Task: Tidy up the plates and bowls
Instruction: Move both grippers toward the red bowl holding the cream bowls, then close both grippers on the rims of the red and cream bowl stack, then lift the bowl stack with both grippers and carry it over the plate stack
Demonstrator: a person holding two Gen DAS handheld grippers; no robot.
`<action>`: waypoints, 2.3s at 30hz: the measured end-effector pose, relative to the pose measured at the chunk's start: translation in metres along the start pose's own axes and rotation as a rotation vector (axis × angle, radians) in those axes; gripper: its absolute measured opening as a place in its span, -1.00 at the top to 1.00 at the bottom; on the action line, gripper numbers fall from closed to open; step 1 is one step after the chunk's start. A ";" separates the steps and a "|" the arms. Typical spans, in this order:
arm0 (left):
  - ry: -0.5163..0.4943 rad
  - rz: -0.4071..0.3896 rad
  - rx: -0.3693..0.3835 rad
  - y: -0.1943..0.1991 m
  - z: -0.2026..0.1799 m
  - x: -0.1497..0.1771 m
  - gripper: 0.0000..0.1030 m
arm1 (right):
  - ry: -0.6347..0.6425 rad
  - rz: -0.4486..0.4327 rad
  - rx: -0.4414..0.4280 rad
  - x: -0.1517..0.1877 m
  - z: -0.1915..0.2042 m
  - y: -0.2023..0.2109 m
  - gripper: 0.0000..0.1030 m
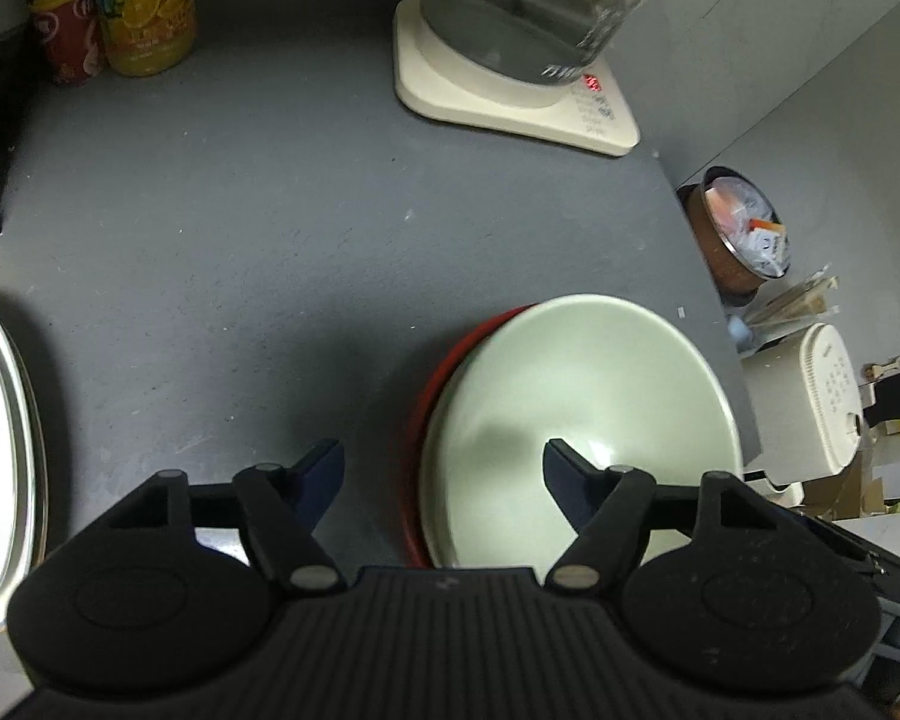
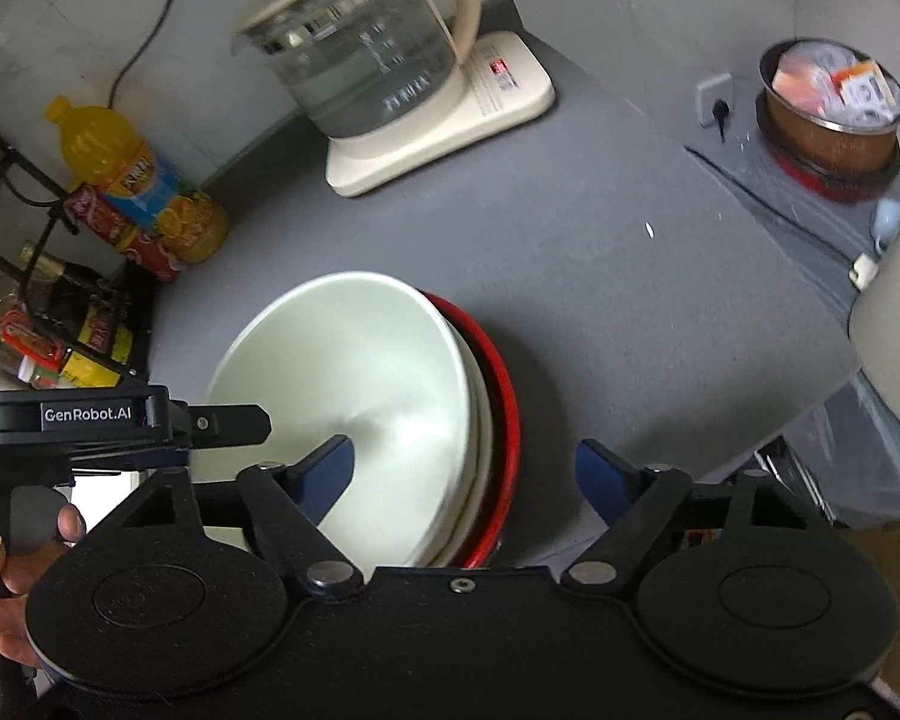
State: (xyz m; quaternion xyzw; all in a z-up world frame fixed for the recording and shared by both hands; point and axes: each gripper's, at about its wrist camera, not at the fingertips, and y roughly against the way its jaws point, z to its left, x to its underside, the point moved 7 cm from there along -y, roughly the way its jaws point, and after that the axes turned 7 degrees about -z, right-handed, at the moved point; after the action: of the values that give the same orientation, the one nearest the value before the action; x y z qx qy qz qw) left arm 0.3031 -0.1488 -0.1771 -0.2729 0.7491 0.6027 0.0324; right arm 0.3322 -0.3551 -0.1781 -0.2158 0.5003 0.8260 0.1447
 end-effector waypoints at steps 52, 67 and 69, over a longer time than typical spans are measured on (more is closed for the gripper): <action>0.187 -0.037 0.034 0.034 0.076 0.000 0.45 | 0.104 0.056 -0.163 -0.010 0.075 -0.029 0.21; 0.318 -0.103 -0.040 0.074 0.152 -0.005 0.45 | 0.235 0.124 -0.263 -0.011 0.155 -0.056 0.21; 0.334 -0.111 -0.049 0.077 0.161 -0.003 0.45 | 0.253 0.134 -0.275 -0.009 0.166 -0.059 0.21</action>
State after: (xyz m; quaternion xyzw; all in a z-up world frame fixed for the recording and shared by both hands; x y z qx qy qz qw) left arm 0.2264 0.0100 -0.1513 -0.4111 0.7128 0.5644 -0.0659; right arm 0.3317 -0.1809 -0.1508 -0.3017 0.4100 0.8607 -0.0053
